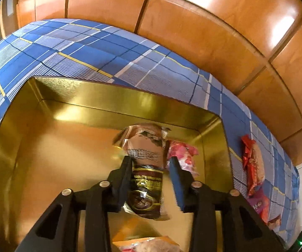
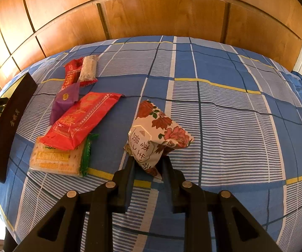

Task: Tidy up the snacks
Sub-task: 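Lower the brown-and-black packet into the gold tray and open the left gripper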

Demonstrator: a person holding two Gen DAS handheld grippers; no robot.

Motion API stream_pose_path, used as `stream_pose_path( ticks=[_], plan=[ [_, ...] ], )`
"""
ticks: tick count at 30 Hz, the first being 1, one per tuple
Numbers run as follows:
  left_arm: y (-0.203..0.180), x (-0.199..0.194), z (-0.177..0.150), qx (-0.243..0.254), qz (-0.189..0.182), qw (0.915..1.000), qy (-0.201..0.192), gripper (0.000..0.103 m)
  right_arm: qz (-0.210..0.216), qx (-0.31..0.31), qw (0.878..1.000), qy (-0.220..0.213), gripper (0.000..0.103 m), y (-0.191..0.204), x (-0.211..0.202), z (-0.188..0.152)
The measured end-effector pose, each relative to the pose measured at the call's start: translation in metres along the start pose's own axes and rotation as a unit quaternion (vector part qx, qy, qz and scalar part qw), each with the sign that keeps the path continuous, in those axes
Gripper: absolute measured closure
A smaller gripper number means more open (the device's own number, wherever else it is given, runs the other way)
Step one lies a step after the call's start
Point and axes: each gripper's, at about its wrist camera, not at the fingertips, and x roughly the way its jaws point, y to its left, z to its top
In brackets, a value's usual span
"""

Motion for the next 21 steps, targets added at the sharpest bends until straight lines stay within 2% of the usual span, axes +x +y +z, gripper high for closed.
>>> stream_pose_path(
  ticks=[4, 10, 21],
  plan=[
    [0.000, -0.017, -0.010, 0.002, 0.012, 0.9997, -0.021, 0.057, -0.002, -0.001, 1.000, -0.004, 0.077, 0.001, 0.000, -0.001],
    [-0.008, -0.061, -0.041, 0.031, 0.054, 0.9959, -0.065, 0.057, -0.003, 0.000, 1.000, -0.011, 0.077, 0.001, -0.002, -0.003],
    [-0.019, -0.104, -0.085, 0.064, 0.064, 0.9906, -0.103, 0.057, -0.006, -0.002, 1.000, -0.022, 0.077, 0.001, -0.003, -0.005]
  ],
)
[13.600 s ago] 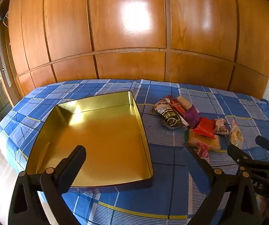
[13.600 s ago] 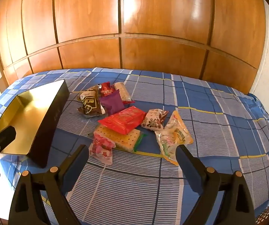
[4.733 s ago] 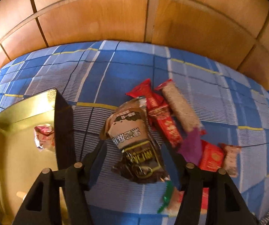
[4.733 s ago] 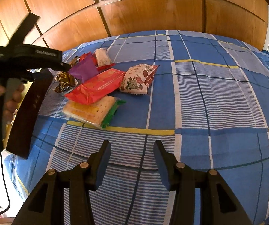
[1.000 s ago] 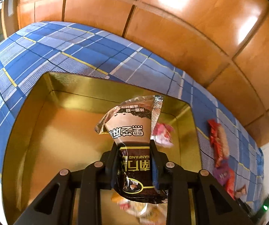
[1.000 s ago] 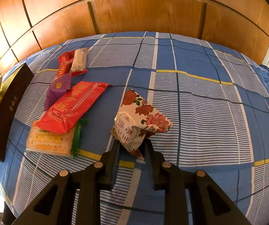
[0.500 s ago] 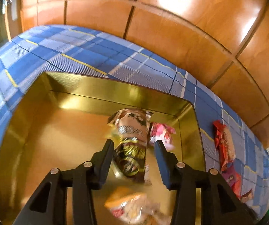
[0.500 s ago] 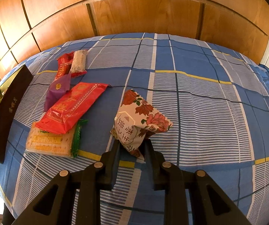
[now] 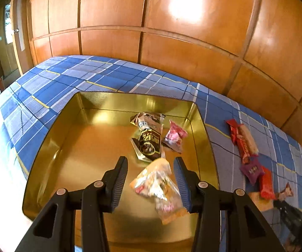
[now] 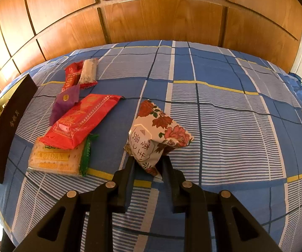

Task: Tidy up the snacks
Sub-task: 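Lower the brown-and-black packet into the gold tray and open the left gripper, then lift the floral-print packet with the right gripper toward the gold tray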

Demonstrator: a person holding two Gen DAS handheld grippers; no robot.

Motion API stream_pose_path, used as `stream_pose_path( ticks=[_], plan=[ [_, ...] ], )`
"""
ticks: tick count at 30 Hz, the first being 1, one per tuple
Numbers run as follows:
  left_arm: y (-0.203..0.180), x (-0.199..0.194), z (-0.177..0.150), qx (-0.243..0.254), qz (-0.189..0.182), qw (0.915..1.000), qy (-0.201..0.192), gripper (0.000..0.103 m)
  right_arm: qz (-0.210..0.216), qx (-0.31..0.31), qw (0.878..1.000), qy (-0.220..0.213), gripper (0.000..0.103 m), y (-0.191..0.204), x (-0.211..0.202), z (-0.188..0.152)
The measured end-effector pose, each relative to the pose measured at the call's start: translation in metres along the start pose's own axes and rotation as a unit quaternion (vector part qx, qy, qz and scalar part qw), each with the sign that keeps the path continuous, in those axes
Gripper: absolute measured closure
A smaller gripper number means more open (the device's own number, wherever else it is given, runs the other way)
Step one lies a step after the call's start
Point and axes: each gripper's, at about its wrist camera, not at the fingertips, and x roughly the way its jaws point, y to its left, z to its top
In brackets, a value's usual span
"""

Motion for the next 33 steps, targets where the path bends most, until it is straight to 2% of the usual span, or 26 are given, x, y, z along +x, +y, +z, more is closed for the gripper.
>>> stream_pose_path(
  ticks=[11, 25, 28, 30, 33],
  plan=[
    [0.002, -0.017, -0.024, 0.010, 0.003, 0.9999, 0.003, 0.055, -0.010, -0.005, 1.000, -0.009, 0.077, 0.004, -0.001, -0.003],
    [0.034, -0.017, -0.035, -0.024, 0.019, 0.9994, 0.015, 0.054, -0.026, -0.014, 1.000, -0.003, 0.078, 0.009, -0.001, 0.000],
    [0.047, -0.016, -0.038, -0.036, 0.027, 0.9989, 0.016, 0.055, -0.034, -0.013, 0.999, 0.008, 0.084, 0.011, -0.002, 0.005],
    [0.056, -0.017, -0.038, -0.045, 0.033, 0.9983, 0.015, 0.055, -0.032, -0.006, 0.999, 0.010, 0.096, 0.012, -0.007, 0.011],
    [0.069, -0.018, -0.040, -0.057, 0.045, 0.9973, 0.011, 0.055, -0.019, -0.018, 1.000, -0.016, 0.098, 0.025, -0.024, 0.024]
  ],
)
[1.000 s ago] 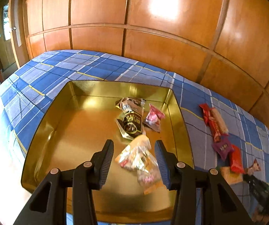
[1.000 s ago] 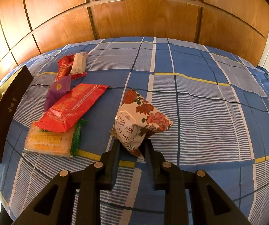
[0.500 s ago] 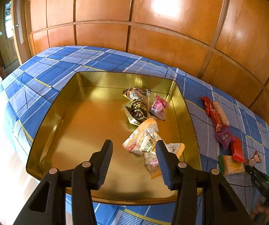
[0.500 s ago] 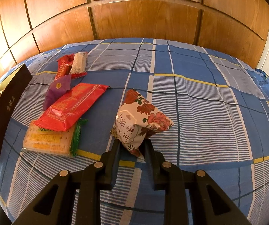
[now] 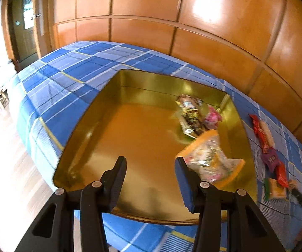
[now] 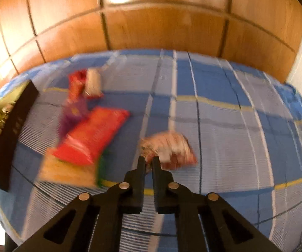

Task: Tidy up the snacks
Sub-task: 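Lift the floral-print packet with the right gripper toward the gold tray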

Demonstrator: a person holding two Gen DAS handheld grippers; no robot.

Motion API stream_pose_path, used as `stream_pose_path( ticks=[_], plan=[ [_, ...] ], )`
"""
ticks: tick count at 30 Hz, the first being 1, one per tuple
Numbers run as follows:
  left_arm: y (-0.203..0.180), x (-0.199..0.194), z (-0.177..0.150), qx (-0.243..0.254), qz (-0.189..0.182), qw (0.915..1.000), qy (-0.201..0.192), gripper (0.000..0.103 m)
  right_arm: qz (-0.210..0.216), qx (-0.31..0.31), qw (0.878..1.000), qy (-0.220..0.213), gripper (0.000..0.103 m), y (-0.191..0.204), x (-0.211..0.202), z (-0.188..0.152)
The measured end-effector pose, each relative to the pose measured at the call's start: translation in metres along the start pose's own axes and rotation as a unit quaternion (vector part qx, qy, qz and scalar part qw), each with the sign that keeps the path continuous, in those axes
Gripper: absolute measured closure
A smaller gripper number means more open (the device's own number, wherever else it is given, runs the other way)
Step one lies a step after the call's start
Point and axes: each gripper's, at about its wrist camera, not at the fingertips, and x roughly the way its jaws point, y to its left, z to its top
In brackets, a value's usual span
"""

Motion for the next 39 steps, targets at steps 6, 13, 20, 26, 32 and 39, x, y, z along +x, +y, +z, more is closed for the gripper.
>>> stream_pose_path(
  ticks=[6, 13, 20, 26, 32, 39],
  plan=[
    [0.014, 0.003, -0.001, -0.019, 0.000, 0.9998, 0.006, 0.055, 0.027, -0.010, 1.000, 0.006, 0.101, 0.017, 0.001, 0.011],
    [0.010, 0.000, -0.001, -0.018, -0.007, 0.9998, 0.002, 0.055, 0.135, -0.012, 0.991, -0.024, 0.101, 0.050, -0.030, 0.031],
    [0.013, -0.002, -0.001, -0.022, -0.011, 0.9997, 0.002, 0.055, 0.173, -0.052, 0.983, -0.036, 0.101, 0.096, -0.040, 0.043],
    [0.020, -0.001, 0.000, -0.030, -0.011, 0.9995, 0.003, 0.055, 0.106, 0.050, 0.992, -0.036, 0.101, 0.010, -0.038, 0.039],
    [0.010, 0.002, -0.001, -0.023, -0.019, 0.9995, 0.008, 0.054, 0.088, 0.128, 0.988, 0.010, 0.088, -0.052, -0.014, 0.023],
    [0.002, 0.000, -0.003, -0.011, -0.018, 0.9997, 0.010, 0.054, 0.091, 0.189, 0.975, 0.075, 0.041, -0.054, 0.035, 0.009]
  ],
)
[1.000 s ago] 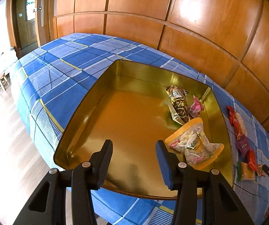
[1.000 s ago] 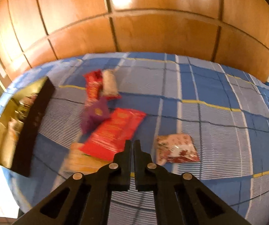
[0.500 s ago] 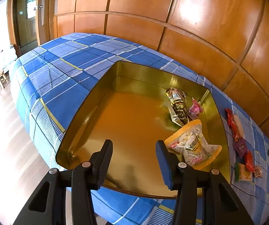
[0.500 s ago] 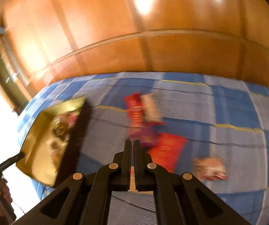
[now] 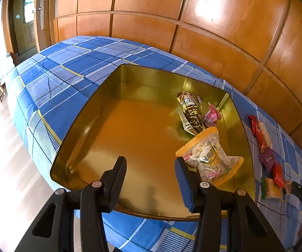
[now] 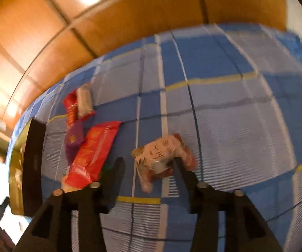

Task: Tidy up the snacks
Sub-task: 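Lift the floral-print packet with the right gripper toward the gold tray, then lower the floral packet into the gold tray and open the right gripper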

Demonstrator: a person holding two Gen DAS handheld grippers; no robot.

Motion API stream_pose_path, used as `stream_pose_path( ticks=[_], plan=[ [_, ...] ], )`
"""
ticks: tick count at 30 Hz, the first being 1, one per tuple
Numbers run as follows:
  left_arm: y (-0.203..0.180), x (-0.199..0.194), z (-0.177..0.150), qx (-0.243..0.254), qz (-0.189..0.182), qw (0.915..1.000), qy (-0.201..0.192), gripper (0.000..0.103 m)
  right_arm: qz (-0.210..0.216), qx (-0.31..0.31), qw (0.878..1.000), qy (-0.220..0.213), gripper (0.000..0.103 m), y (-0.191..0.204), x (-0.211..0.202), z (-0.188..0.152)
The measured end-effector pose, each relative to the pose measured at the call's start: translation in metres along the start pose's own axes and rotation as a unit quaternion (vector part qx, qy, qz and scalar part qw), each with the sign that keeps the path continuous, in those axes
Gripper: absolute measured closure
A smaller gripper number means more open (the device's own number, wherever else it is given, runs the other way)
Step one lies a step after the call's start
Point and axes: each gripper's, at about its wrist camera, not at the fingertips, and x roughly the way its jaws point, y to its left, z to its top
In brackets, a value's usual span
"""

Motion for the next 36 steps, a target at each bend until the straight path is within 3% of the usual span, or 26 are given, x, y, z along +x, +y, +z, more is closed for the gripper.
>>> stream_pose_path(
  ticks=[2, 4, 5, 6, 15, 20, 23, 26, 30, 36],
  plan=[
    [0.001, -0.001, 0.000, -0.001, 0.002, 1.0000, -0.002, 0.052, 0.000, 0.034, 0.999, 0.009, 0.035, -0.005, 0.011, 0.002],
    [0.000, -0.001, 0.000, 0.000, 0.003, 1.0000, -0.002, 0.052, -0.024, 0.009, 1.000, -0.005, 0.035, 0.004, 0.017, 0.005],
    [0.000, 0.000, 0.000, 0.002, 0.003, 1.0000, -0.001, 0.052, -0.035, -0.001, 0.999, -0.006, 0.044, 0.008, 0.017, 0.005],
    [0.000, 0.000, -0.001, 0.002, 0.003, 1.0000, 0.000, 0.052, -0.047, -0.012, 0.999, -0.008, 0.060, 0.011, 0.018, 0.006],
    [-0.002, 0.001, -0.004, 0.002, -0.004, 1.0000, 0.003, 0.052, -0.083, -0.120, 0.989, 0.001, 0.060, 0.025, 0.020, -0.015],
    [0.000, -0.001, -0.004, 0.003, -0.004, 1.0000, -0.003, 0.052, -0.113, -0.154, 0.982, -0.004, 0.073, 0.033, 0.014, -0.024],
    [0.003, -0.004, -0.003, 0.003, 0.001, 1.0000, -0.009, 0.052, -0.083, -0.151, 0.985, -0.022, 0.076, 0.047, 0.001, -0.022],
    [0.006, -0.004, -0.002, 0.001, 0.005, 0.9999, -0.011, 0.052, -0.023, -0.184, 0.982, -0.029, 0.076, 0.085, -0.013, -0.022],
    [0.008, -0.004, -0.004, 0.001, 0.005, 0.9999, -0.010, 0.052, 0.060, -0.262, 0.963, -0.027, 0.076, 0.163, -0.019, -0.031],
    [0.013, -0.003, -0.005, 0.000, 0.008, 0.9999, -0.009, 0.052, 0.118, -0.342, 0.932, 0.002, 0.076, 0.266, 0.008, -0.048]
  ],
)
